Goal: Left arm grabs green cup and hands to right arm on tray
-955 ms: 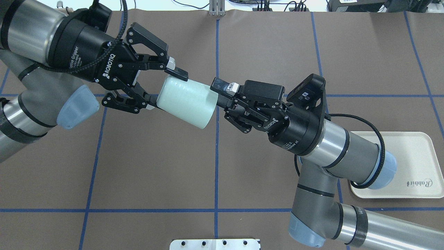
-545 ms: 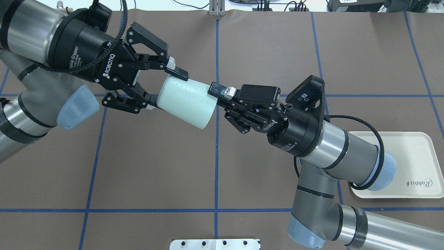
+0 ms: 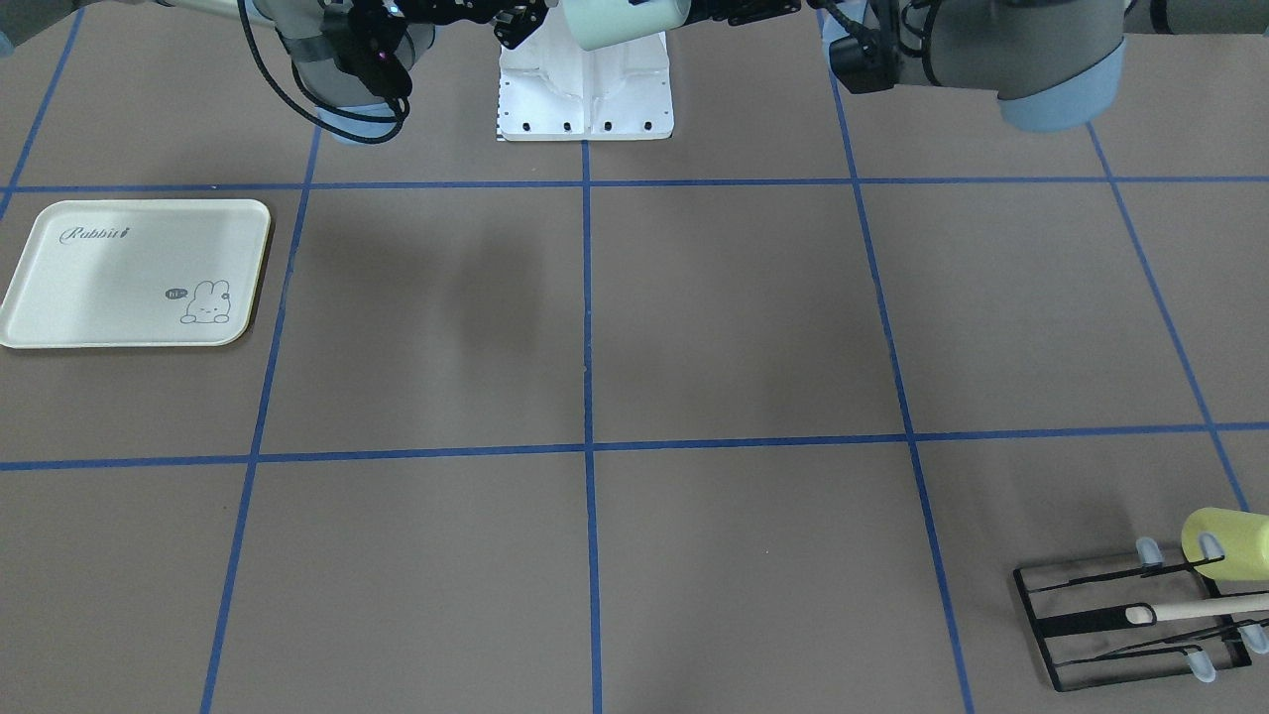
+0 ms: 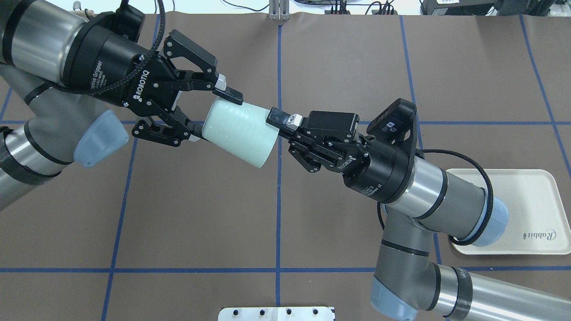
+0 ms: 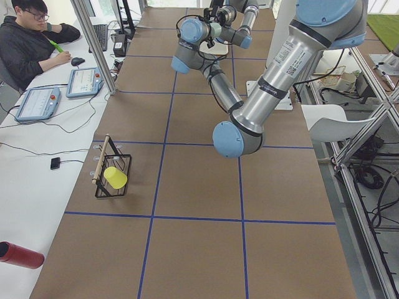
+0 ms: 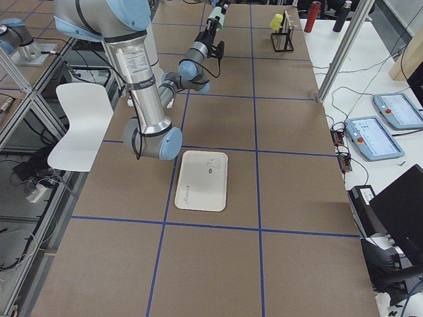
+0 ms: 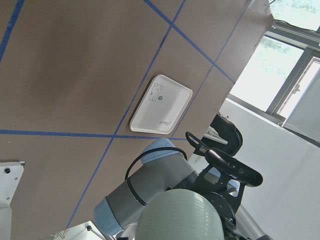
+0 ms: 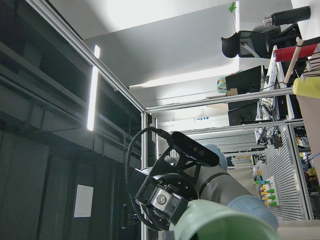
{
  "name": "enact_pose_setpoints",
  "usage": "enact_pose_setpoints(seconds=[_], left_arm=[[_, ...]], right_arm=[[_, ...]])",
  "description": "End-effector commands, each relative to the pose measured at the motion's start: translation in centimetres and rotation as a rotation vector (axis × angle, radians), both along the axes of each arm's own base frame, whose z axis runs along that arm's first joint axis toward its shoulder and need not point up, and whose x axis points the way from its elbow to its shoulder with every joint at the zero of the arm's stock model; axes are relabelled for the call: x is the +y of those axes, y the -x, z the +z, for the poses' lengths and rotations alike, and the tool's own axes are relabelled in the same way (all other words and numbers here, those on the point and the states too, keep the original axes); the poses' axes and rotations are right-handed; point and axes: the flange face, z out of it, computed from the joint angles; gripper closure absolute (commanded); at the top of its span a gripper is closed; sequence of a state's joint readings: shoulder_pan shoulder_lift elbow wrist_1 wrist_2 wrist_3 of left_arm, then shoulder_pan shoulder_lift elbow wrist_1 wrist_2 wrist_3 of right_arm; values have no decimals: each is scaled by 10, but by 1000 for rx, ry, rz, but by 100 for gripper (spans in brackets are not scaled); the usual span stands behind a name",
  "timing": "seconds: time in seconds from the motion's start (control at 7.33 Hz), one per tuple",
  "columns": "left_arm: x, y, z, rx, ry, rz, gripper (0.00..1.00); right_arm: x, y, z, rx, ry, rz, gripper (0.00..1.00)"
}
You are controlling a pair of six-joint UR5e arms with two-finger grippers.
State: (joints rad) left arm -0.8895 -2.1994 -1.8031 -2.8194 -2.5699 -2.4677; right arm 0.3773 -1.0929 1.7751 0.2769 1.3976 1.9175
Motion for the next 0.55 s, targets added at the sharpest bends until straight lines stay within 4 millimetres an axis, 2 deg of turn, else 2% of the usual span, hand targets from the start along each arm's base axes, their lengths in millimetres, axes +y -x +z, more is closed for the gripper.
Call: enact_pose_setpoints(seconds=[0.0,0.14,0.41], left_arm=[[-1,0,0,2,-5,-5,36],[0,0,-1,3,-5,-5,0],[-1,0,0,3,-7,-6,0]], right_arm=[[1,1,0,2,0,-4,100],[2,2,0,1,-1,-7,100],[5,3,0,-17,19,-47,100]])
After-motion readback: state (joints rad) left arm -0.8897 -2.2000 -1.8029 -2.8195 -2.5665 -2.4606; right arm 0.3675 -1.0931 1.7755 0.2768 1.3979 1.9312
